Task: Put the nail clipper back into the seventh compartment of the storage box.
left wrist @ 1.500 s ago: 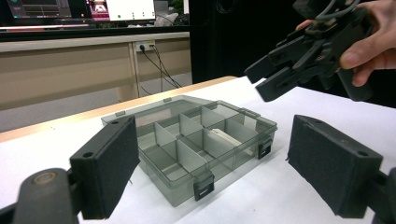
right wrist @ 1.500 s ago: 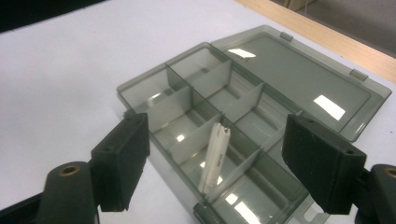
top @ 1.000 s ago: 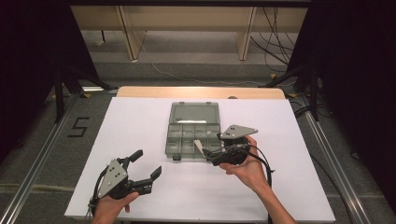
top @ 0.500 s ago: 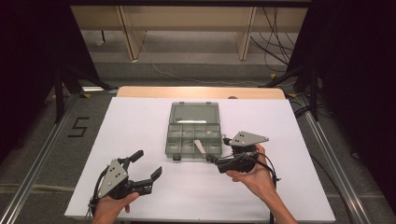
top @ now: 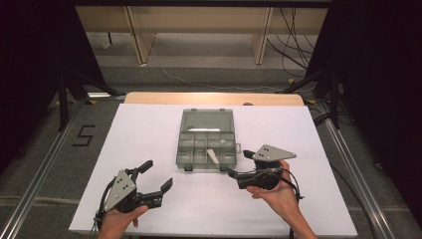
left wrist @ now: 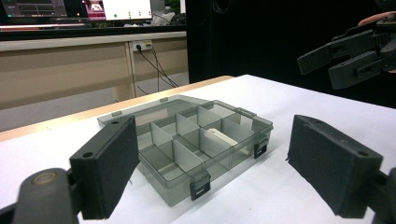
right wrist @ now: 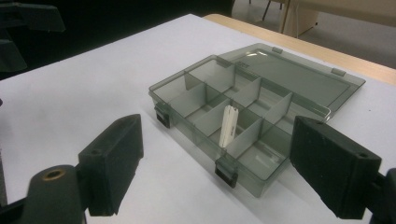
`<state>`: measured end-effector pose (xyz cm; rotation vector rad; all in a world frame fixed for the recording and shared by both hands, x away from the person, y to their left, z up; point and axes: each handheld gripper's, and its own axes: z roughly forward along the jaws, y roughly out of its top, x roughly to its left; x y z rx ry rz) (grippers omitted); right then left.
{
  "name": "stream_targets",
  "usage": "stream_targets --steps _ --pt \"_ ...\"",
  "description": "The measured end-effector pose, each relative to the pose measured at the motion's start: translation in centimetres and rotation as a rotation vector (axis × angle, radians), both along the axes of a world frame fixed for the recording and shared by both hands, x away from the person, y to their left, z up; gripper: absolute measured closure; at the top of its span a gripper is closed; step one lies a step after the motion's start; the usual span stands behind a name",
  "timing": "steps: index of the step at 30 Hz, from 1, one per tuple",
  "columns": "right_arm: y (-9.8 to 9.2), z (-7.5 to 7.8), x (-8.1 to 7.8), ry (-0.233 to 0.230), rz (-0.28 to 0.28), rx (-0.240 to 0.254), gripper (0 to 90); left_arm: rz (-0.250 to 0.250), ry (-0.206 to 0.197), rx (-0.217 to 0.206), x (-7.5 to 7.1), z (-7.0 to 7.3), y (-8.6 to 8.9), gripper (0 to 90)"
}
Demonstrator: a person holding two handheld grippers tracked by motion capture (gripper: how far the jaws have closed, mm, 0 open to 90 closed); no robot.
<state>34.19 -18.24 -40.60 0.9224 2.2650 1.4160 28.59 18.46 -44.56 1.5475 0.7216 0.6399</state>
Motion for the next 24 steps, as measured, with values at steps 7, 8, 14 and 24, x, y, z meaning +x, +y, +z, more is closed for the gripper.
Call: stream_targets --steps 7,8,14,24 --pt "-0.8 -0.2 -0.8 -0.004 -0.006 0.014 18.2 -0.002 0.002 0.001 0.0 0.0 0.0 15.7" --pt "-0.9 -0.3 -0.9 -0.017 -0.011 0.019 18.2 -0.002 0.002 0.001 0.0 0.0 0.0 15.7" --pt "-1.7 -0.5 -1.7 -0.027 -0.033 0.04 18.2 -0.006 0.002 0.007 0.0 0.0 0.0 15.7" --pt "-2.5 -0.6 -3.0 -0.051 -0.047 0.071 16.8 -0.008 0.009 0.01 0.0 0.0 0.0 15.6"
